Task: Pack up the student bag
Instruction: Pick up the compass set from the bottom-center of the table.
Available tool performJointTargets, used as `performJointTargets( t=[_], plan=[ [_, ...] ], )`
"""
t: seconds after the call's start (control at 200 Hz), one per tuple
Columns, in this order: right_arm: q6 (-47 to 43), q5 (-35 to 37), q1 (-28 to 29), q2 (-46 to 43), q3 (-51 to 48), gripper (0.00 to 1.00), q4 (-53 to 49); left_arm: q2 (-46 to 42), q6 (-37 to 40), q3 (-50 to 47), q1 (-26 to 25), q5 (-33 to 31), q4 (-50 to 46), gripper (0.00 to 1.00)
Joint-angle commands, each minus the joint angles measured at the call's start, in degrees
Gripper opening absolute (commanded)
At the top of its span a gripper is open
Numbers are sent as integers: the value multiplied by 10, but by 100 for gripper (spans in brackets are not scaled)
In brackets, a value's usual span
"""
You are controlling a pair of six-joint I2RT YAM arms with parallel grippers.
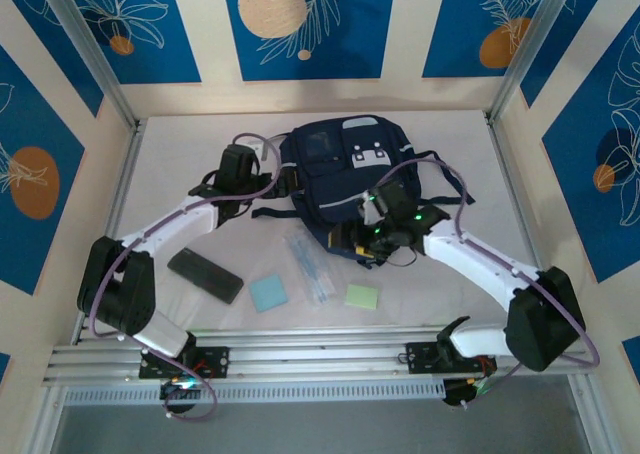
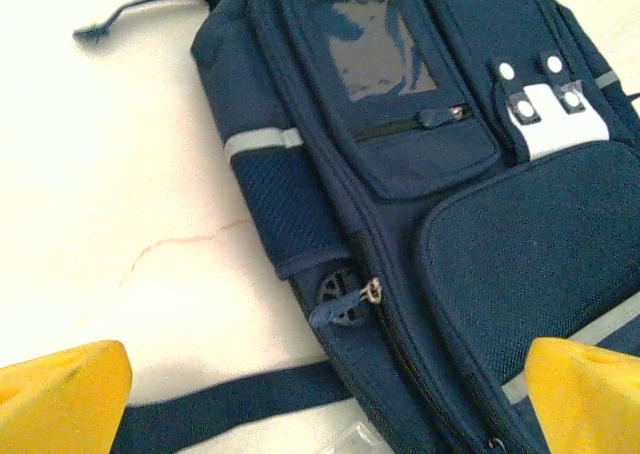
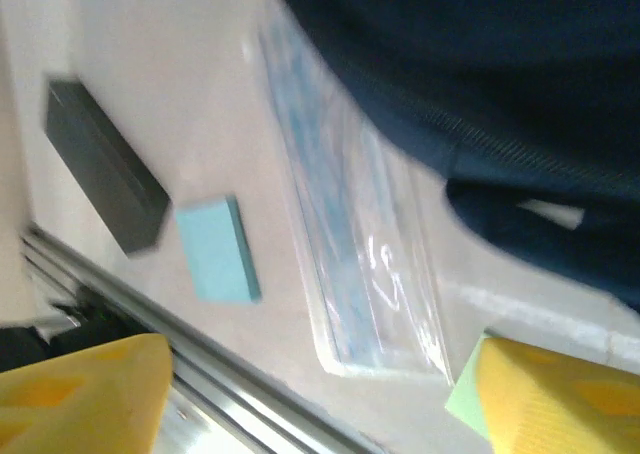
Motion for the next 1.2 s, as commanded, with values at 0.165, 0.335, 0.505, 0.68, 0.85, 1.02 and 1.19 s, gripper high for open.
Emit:
performJointTargets(
  t=[0.165, 0.335, 0.505, 0.68, 0.85, 1.02, 1.19],
  plan=[
    [-11, 152, 153, 154, 98, 99, -59, -38, -71, -67, 59, 72, -10, 100],
    [5, 249, 199, 263, 192, 99, -124, -44, -84, -80, 83, 103, 2, 100],
    [13, 323, 217, 333, 247, 100, -168, -48, -88, -88, 96, 115, 10, 100],
    [-4, 310, 217, 381, 265, 99, -165, -52, -89, -94, 106, 121, 15, 100],
    [-11, 293, 225, 404, 264, 99, -153, -59, -91, -102, 113, 122, 19, 100],
    [-14, 280, 226, 405, 261, 83, -143, -65, -94, -107, 119, 124, 20, 100],
    [-25, 266, 226, 391, 262, 71, -133, -75, -95, -109, 124, 124, 21, 100]
  ],
)
